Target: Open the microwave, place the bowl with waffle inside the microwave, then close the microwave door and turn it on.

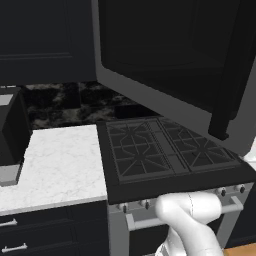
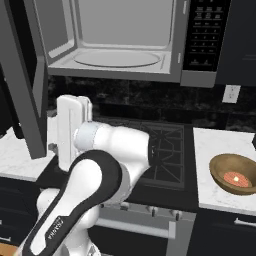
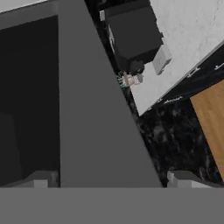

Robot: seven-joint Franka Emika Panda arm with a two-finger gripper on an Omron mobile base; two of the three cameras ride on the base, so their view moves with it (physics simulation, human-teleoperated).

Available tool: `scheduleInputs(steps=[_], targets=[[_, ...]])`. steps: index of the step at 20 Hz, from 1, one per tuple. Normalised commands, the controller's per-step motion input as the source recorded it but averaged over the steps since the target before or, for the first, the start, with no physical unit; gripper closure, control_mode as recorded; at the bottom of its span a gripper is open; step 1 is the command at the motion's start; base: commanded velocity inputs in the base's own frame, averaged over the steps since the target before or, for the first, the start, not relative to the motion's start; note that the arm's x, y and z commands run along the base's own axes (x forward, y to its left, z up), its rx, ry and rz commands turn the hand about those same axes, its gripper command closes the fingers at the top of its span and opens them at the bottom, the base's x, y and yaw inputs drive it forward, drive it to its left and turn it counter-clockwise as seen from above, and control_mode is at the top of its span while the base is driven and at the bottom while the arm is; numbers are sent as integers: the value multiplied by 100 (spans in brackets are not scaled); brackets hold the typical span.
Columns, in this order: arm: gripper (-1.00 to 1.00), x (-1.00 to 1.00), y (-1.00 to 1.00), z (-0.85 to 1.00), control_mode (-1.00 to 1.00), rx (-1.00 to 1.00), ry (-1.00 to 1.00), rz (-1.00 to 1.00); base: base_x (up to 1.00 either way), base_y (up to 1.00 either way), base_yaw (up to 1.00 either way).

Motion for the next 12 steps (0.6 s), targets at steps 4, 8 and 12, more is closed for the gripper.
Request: scheduleInputs(steps=[4,8,12], targets=[[-100,0,78,0,-100,-15,0,0,0,0,0],[-100,0,92,0,-100,-11,0,0,0,0,0],[-100,0,98,0,-100,-8,-2,-2,0,0,0]])
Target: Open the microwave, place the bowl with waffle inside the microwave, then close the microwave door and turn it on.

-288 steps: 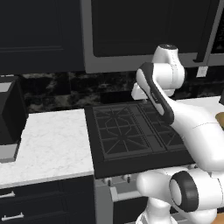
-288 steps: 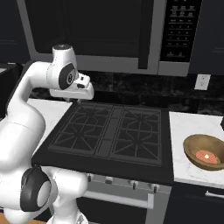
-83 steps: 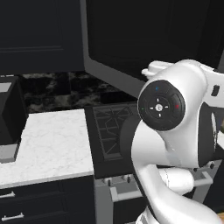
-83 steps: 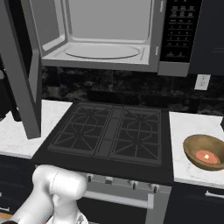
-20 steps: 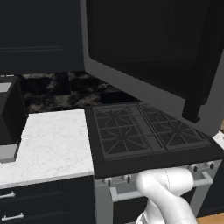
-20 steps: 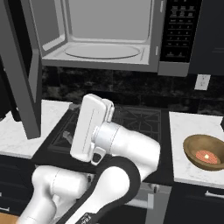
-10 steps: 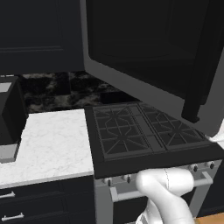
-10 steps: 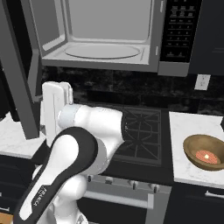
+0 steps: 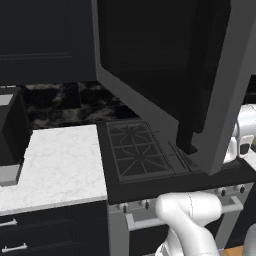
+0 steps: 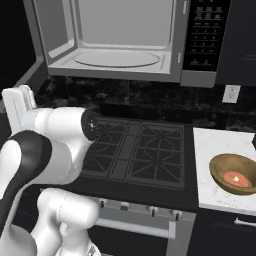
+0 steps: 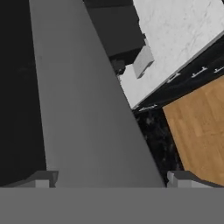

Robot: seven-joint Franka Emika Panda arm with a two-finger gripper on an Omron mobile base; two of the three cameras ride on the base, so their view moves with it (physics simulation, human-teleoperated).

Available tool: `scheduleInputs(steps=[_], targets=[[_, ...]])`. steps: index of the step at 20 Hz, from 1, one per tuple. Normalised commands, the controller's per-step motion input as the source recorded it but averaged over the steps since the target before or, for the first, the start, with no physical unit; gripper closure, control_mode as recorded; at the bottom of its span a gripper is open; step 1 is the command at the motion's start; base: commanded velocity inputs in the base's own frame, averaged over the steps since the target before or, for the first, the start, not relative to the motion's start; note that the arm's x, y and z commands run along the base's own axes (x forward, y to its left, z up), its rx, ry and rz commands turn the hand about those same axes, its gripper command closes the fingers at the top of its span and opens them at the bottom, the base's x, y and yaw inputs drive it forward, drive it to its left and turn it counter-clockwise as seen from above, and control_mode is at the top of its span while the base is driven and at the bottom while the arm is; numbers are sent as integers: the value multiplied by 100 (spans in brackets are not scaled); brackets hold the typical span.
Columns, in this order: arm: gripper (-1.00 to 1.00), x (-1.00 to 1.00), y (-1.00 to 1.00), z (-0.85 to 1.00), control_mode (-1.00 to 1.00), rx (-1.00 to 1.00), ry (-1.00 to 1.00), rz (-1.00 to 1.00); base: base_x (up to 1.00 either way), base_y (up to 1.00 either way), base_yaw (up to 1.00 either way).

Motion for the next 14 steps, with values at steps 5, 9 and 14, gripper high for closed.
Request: scheduleInputs(steps=[5,9,14], targets=[[-100,0,80,-12,-100,-2,-9,-8,0,0,0],[-100,0,51,-16,-100,1,-7,-9,0,0,0],[-100,1,27,-15,-100,5,-3,0,0,0,0]])
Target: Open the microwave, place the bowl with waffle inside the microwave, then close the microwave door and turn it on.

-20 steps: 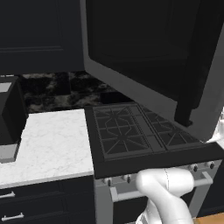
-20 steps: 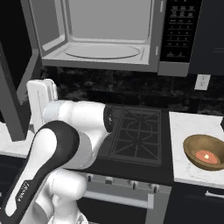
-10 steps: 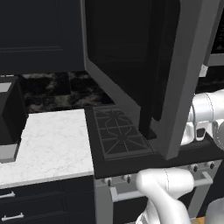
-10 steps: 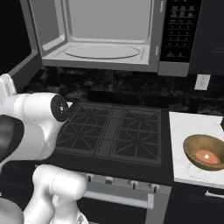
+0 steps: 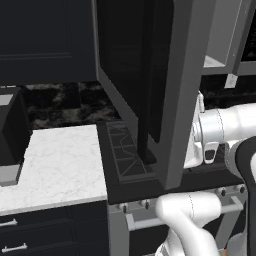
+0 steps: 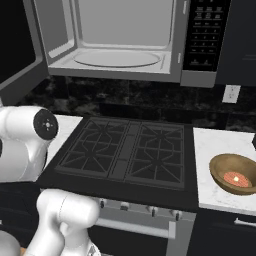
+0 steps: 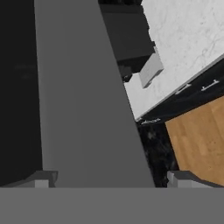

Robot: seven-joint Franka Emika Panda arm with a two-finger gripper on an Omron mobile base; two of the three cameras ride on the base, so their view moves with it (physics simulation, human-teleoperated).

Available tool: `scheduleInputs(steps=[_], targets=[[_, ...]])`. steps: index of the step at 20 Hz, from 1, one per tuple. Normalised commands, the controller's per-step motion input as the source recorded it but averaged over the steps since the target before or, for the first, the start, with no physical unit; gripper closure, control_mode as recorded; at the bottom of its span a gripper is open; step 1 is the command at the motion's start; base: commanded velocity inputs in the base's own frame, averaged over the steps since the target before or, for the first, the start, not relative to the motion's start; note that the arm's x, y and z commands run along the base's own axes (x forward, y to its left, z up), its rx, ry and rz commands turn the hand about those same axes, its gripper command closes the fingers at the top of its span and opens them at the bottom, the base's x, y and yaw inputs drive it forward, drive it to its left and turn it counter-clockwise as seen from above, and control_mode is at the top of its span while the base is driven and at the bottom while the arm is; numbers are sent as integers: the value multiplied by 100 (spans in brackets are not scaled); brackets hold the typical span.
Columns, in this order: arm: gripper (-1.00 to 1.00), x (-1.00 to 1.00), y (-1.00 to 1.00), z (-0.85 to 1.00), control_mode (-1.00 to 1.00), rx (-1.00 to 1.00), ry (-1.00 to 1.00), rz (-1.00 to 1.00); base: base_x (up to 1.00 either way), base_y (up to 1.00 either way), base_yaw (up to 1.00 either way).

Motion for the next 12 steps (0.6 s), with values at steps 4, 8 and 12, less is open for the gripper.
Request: scheduleInputs(steps=[4,8,12], targets=[[-100,14,26,-10,-100,2,0,0,0,0,0],[-100,13,23,-15,-100,0,0,0,0,0,0],[-100,14,30,-22,-100,0,0,0,0,0,0]])
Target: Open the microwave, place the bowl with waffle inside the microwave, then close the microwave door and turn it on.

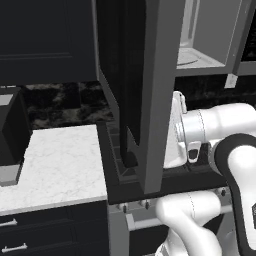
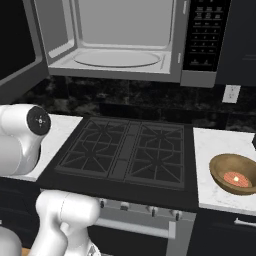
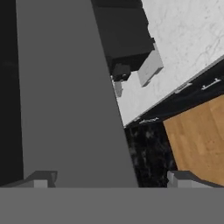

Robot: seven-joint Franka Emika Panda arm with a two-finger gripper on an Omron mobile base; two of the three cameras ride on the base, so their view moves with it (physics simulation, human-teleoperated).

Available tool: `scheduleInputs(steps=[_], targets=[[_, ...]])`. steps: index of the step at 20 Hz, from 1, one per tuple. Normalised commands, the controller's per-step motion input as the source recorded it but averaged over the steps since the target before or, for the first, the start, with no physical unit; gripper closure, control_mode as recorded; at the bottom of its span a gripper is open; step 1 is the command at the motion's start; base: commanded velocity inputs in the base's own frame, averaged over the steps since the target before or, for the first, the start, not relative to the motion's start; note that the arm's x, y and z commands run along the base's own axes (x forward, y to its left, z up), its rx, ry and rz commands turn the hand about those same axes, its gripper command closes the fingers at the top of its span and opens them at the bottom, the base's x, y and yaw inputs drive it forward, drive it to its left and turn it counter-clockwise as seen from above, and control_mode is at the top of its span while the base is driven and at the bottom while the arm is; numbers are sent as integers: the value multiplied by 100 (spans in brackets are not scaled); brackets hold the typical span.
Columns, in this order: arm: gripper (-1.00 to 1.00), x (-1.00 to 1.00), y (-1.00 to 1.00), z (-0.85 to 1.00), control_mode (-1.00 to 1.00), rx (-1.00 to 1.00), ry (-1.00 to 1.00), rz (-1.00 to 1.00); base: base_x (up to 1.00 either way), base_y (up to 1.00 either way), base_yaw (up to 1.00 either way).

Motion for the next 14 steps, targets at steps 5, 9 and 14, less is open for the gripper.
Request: scheduleInputs(steps=[5,9,14], targets=[[-100,5,12,-14,-100,0,0,1,0,0,0],[-100,11,37,-25,-100,0,0,1,0,0,0],[-100,13,38,-21,-100,0,0,2,0,0,0]])
